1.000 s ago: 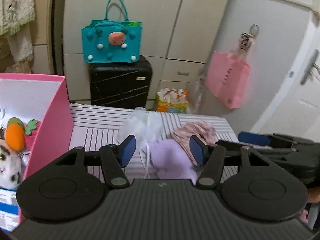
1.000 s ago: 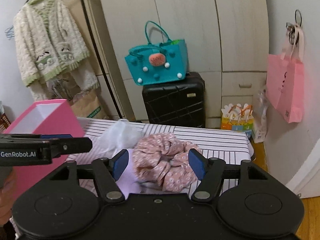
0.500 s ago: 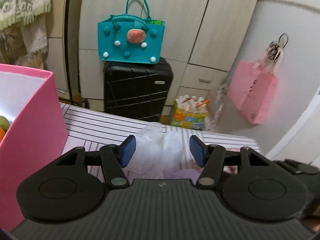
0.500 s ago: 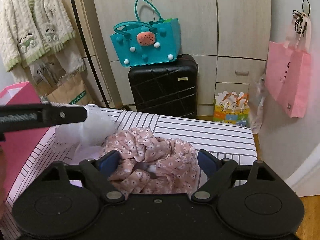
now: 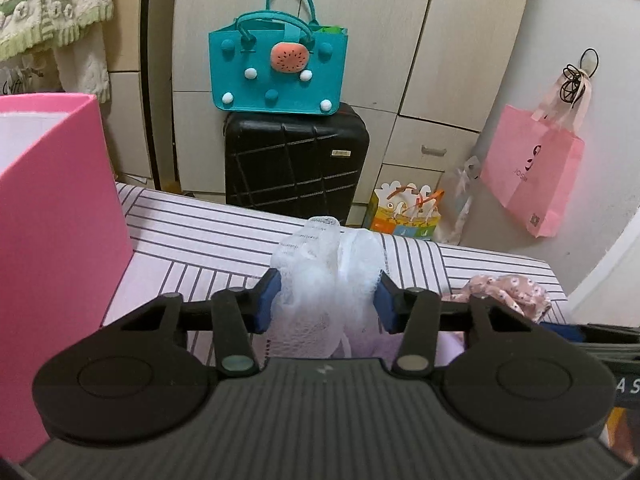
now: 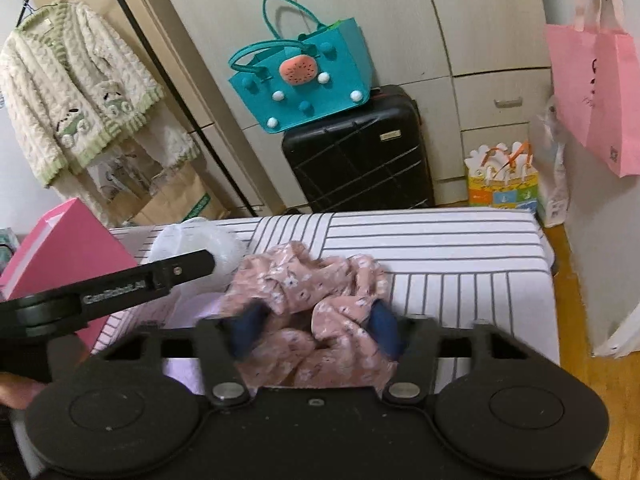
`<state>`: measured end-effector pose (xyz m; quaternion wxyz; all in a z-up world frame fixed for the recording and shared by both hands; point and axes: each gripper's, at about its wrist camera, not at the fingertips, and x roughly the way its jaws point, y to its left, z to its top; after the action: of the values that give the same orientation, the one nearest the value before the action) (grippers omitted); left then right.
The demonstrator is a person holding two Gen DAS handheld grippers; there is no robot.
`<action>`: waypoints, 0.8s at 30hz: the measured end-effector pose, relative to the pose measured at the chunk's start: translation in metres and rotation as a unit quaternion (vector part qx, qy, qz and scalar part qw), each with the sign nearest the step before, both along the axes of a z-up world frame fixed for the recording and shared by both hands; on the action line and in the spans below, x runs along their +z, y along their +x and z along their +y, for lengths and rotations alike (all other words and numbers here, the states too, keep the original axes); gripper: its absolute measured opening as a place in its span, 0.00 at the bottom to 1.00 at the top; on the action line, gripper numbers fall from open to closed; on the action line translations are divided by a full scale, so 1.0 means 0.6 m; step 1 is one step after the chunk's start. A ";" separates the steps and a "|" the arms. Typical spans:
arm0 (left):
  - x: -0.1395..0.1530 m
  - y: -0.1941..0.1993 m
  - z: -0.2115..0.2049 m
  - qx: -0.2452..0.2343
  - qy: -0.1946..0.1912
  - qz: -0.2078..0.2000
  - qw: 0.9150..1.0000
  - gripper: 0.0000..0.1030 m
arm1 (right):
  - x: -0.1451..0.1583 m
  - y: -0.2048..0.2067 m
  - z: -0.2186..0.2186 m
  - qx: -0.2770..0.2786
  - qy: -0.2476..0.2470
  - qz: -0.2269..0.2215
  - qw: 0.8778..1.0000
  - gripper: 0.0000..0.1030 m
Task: Organize soft objects
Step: 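Close the right tool on the pink scrunchie while the left tool grasps the white pouf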
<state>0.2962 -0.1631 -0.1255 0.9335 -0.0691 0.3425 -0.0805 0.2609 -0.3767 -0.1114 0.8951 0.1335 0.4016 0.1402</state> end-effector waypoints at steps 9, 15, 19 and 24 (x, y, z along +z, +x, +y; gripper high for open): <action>0.009 -0.016 -0.004 -0.008 0.013 -0.007 1.000 0.24 | 0.021 -0.020 0.006 -0.001 0.011 -0.028 1.000 0.10; 0.065 -0.060 0.044 0.005 -0.032 -0.030 0.999 0.24 | 0.067 -0.059 0.012 -0.020 -0.045 -0.077 0.996 0.10; 0.096 -0.092 0.060 -0.007 -0.043 -0.043 0.998 0.24 | 0.093 -0.085 0.012 -0.028 -0.064 -0.083 0.994 0.10; 0.112 -0.125 0.072 -0.054 -0.053 -0.020 0.997 0.24 | 0.107 -0.121 0.022 -0.036 -0.078 -0.053 0.995 0.11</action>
<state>0.2213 -0.1201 -0.0583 0.9294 -0.0985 0.3223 -0.1503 0.1884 -0.3632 -0.0470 0.9271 0.0699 0.3586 0.0831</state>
